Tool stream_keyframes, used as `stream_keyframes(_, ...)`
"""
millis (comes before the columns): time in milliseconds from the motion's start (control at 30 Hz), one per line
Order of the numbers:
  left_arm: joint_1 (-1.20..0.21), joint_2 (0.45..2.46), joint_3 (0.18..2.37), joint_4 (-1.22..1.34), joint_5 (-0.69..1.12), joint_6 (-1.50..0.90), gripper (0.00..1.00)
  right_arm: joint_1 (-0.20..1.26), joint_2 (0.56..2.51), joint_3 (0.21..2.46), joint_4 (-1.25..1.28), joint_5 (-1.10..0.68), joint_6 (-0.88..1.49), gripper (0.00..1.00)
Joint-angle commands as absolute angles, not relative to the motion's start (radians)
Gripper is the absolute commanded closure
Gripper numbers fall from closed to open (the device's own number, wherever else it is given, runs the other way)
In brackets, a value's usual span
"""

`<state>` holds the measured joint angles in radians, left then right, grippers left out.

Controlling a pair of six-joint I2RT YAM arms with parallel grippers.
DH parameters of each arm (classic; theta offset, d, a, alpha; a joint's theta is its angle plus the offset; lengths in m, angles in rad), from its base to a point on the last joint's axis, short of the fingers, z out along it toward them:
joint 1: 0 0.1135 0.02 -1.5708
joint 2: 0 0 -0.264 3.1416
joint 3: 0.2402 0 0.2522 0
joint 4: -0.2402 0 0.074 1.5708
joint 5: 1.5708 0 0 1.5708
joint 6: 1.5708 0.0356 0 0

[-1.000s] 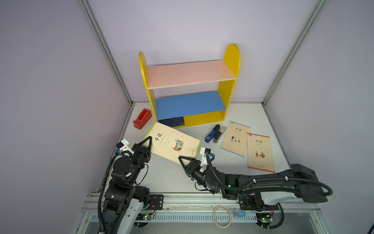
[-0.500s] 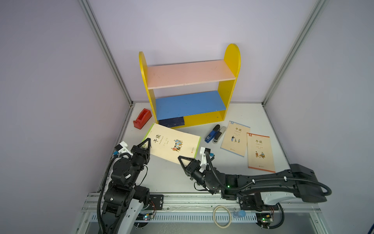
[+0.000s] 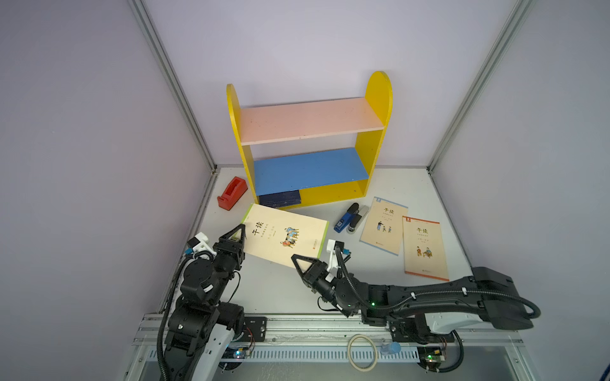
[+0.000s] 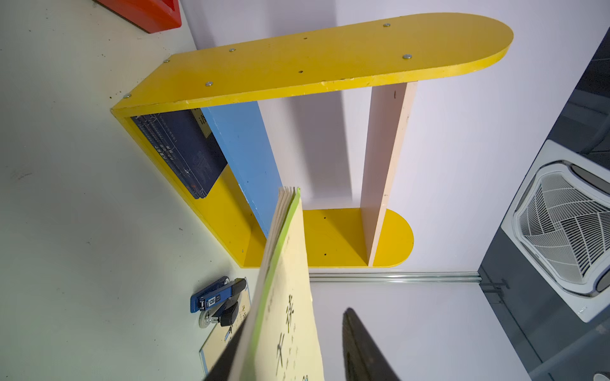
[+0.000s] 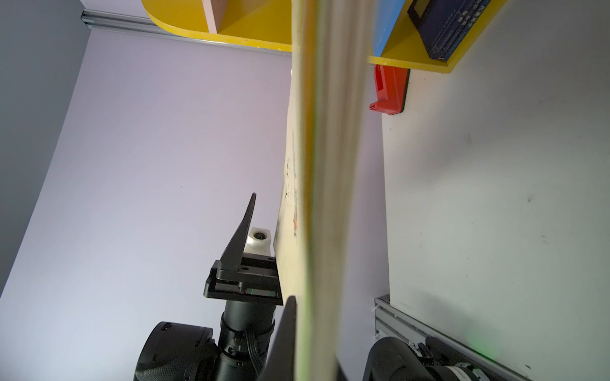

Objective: Stacking books/files
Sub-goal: Pass the book, then place the book on the bookshelf.

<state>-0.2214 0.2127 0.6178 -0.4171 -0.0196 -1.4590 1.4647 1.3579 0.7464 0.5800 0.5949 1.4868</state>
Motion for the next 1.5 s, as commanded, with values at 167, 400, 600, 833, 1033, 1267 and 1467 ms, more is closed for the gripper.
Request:
stream_keyframes(167,-0.217,0.264,0.655,-0.517,-0.047,-1.431,0.22,1.401,1.246,0.665,0.629,0.545,1.313,1.0)
stream_keyframes(400,-0.065,0.482,0.73,-0.565,0.114,-1.335,0.16,1.166,1.175,0.598,0.574,0.257,1.326,1.0)
stream_keyframes(600,0.181,0.667,0.745,-0.502,0.326,-1.251,0.16,0.963,1.189,0.631,0.534,0.051,1.27,1.0)
stream_keyframes(833,0.122,0.677,0.624,-0.295,0.082,-1.067,0.16,0.748,1.421,0.83,0.536,-0.281,1.221,1.0)
stream_keyframes(1033,0.037,0.697,0.611,-0.233,-0.044,-0.929,0.16,0.603,1.735,1.118,0.535,-0.505,1.207,1.0)
stream_keyframes(1267,0.047,0.639,0.584,-0.226,-0.089,-0.906,0.16,0.507,2.112,1.522,0.464,-0.706,1.281,1.0)
stream_keyframes(1467,0.055,0.653,0.589,-0.236,-0.08,-0.918,0.16,0.465,2.23,1.675,0.315,-0.73,1.245,1.0)
